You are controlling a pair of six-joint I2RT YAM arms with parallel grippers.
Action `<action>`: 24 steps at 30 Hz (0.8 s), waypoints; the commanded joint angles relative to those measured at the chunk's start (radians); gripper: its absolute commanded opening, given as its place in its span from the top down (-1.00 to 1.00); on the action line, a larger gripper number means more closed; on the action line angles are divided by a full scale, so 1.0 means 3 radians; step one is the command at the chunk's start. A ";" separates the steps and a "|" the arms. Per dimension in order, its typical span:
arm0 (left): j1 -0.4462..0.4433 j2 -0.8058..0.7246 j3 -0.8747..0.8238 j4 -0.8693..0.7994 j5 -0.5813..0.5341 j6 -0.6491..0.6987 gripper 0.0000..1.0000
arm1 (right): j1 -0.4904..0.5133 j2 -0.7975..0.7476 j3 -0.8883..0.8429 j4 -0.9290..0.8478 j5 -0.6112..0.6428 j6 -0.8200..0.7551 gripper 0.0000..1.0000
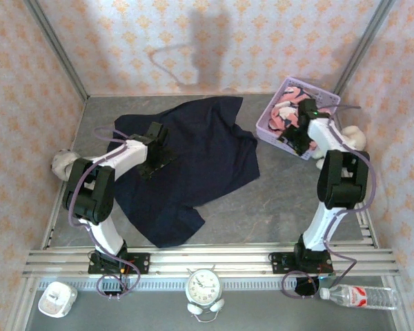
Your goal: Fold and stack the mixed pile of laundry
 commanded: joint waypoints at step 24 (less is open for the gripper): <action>-0.0008 -0.0641 -0.0525 -0.0209 0.0012 0.0183 -0.94 | 0.0982 -0.0223 -0.0663 0.0349 -0.0261 0.0284 -0.08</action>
